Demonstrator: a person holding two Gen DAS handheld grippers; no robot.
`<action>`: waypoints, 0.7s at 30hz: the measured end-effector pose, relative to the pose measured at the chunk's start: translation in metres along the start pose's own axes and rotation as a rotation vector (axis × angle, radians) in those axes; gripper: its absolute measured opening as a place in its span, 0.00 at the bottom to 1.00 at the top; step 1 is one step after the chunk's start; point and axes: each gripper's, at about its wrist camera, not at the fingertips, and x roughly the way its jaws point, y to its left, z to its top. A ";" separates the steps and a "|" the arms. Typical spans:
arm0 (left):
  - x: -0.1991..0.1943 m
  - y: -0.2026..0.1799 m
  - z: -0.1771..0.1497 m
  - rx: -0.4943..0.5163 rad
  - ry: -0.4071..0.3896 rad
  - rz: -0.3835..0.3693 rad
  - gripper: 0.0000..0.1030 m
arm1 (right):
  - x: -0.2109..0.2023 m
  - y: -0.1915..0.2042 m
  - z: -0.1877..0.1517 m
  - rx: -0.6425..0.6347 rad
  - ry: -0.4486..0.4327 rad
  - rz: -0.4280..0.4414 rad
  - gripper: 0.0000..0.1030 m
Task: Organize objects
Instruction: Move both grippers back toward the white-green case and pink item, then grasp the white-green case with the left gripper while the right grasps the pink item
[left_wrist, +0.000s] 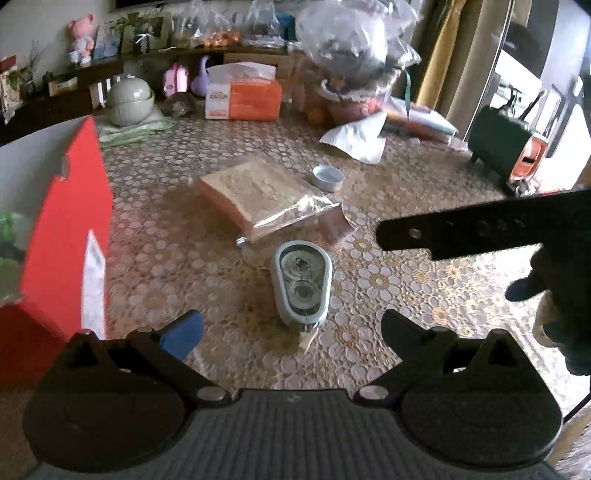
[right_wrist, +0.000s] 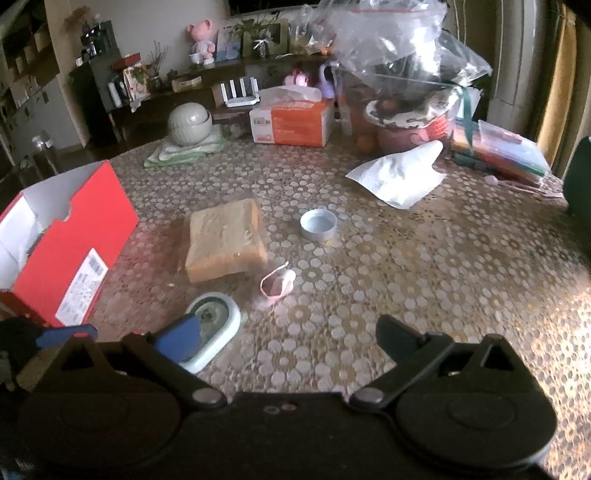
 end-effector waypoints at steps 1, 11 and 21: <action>0.005 -0.003 0.001 0.014 -0.001 0.009 1.00 | 0.005 0.000 0.002 0.000 0.005 -0.001 0.99; 0.044 -0.008 0.013 -0.006 0.029 0.054 1.00 | 0.053 0.001 0.016 -0.017 0.052 -0.005 0.92; 0.055 -0.014 0.017 0.031 -0.006 0.098 0.99 | 0.072 0.008 0.022 -0.045 0.080 0.040 0.69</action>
